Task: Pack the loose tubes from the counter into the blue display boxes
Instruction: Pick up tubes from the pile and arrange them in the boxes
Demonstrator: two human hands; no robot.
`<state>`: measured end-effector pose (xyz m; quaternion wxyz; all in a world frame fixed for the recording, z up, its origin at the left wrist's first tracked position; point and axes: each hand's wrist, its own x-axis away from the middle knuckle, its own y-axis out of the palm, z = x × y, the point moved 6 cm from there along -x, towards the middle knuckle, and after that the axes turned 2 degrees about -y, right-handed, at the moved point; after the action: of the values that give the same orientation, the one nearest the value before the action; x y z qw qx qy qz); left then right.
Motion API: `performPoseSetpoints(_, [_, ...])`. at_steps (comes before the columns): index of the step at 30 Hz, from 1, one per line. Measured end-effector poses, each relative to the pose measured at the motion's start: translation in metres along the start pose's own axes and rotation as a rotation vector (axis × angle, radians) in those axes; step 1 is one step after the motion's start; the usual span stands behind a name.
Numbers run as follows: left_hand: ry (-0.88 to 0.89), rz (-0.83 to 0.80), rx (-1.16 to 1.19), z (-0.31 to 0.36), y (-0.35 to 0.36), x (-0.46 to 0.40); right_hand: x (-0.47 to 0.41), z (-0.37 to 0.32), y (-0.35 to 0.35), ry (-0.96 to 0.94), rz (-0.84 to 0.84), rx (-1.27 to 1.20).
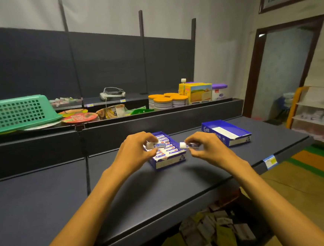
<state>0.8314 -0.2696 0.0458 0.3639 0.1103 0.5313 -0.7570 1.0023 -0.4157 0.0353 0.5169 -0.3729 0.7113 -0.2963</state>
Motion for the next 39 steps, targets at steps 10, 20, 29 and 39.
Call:
performPoseSetpoints(10, [-0.262,0.065,-0.175,-0.001,0.029,-0.031,-0.057,0.064,0.012,-0.149,-0.063,-0.091])
performPoseSetpoints(20, [-0.458,0.043,-0.316,-0.013,0.034,-0.039,-0.108,0.066,0.056,-0.217,-0.172,-0.198])
performPoseSetpoints(29, [-0.467,-0.129,-0.416,-0.037,0.057,-0.056,-0.134,0.065,0.085,-0.228,-0.303,-0.145])
performPoseSetpoints(39, [-0.441,-0.194,-0.551,-0.043,0.061,-0.060,-0.137,0.067,0.090,-0.180,-0.341,-0.170])
